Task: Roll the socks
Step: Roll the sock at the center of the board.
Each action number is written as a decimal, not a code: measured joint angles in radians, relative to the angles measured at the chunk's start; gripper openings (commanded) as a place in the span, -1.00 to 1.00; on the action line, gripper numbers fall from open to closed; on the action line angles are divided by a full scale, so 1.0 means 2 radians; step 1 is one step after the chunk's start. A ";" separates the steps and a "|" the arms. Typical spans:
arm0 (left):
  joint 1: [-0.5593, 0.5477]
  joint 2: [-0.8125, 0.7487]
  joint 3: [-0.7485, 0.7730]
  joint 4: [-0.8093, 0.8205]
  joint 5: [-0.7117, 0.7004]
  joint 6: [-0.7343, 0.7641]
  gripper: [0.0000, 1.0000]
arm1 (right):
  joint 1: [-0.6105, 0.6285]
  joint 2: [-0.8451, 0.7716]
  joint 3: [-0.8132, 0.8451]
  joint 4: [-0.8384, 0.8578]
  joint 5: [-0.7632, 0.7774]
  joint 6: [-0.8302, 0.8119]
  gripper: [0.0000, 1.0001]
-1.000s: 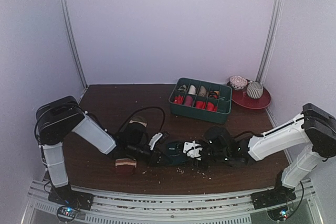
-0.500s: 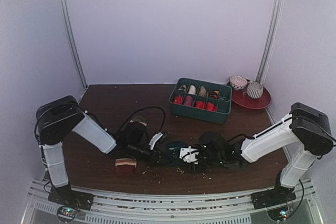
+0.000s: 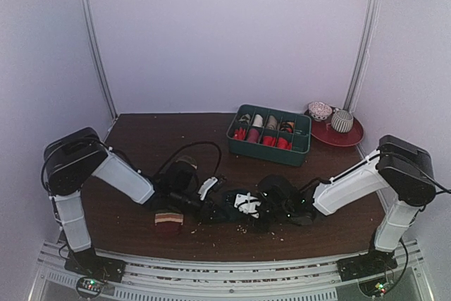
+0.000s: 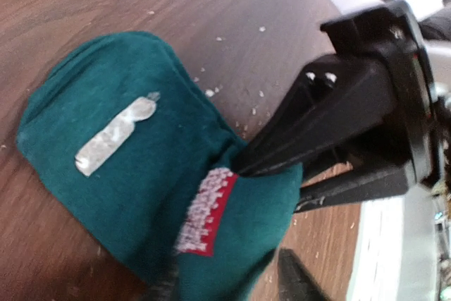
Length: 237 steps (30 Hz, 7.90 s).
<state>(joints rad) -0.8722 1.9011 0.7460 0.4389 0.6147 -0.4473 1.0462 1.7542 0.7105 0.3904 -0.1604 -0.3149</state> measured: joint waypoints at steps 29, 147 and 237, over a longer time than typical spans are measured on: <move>-0.083 -0.142 -0.173 0.128 -0.220 0.173 0.56 | -0.106 0.155 0.209 -0.223 -0.387 0.137 -0.62; -0.052 -0.121 -0.157 0.156 -0.156 0.159 -0.04 | -0.108 0.174 0.210 -0.180 -0.436 0.160 -0.55; -0.021 -0.079 -0.080 0.101 -0.136 0.133 0.58 | -0.093 0.071 0.120 -0.127 -0.245 0.121 -0.48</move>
<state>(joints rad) -0.9146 1.7428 0.5865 0.6418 0.3424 -0.1822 0.8593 1.8965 0.9504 0.1356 -0.6510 -0.0734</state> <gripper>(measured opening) 0.840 0.261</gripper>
